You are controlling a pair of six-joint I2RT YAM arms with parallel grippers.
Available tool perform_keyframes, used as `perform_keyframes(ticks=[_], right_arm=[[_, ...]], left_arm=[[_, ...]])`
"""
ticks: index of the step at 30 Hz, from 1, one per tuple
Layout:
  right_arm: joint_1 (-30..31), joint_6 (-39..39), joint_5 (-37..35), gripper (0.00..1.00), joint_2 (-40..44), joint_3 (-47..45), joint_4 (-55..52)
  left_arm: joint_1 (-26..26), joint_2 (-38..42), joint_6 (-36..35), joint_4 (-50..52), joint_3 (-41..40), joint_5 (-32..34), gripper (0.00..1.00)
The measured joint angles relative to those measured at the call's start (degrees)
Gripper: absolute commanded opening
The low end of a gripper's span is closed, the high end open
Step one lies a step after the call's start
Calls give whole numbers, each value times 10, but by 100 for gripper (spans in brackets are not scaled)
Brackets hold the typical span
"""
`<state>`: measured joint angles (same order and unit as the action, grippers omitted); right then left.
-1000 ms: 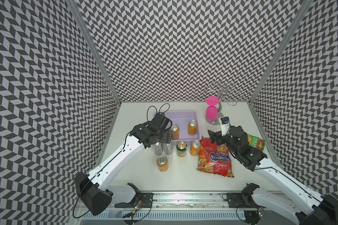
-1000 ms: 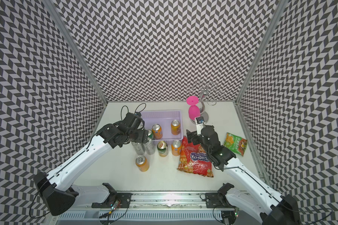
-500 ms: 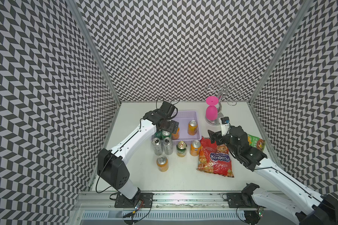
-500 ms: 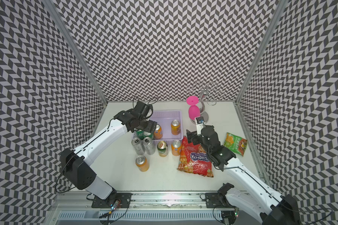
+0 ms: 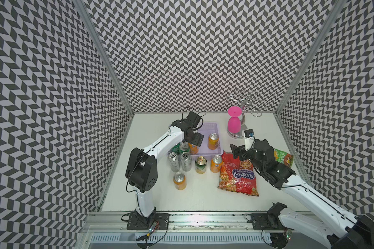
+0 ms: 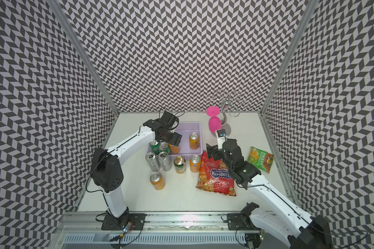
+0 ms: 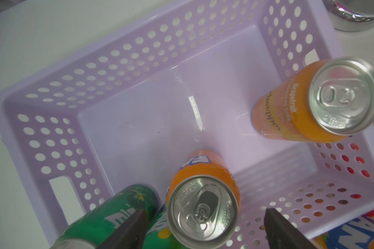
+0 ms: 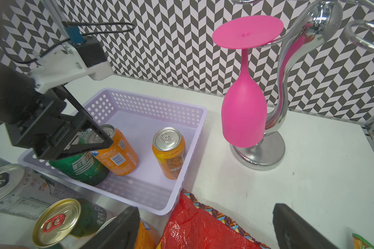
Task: Take out the drinks from the basket
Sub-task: Pick up the drink from the basket.
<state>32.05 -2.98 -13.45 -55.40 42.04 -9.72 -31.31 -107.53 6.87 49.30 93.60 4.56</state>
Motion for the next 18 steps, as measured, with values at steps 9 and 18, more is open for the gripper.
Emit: perform_keyframes(ticks=[9,18], right_arm=[[0,0,0,100,0,0,0],[0,0,0,100,0,0,0]], left_arm=[[3,-34,-2,-17,0,-13,86],[8,-51,-7,-29,-8,-12,82]])
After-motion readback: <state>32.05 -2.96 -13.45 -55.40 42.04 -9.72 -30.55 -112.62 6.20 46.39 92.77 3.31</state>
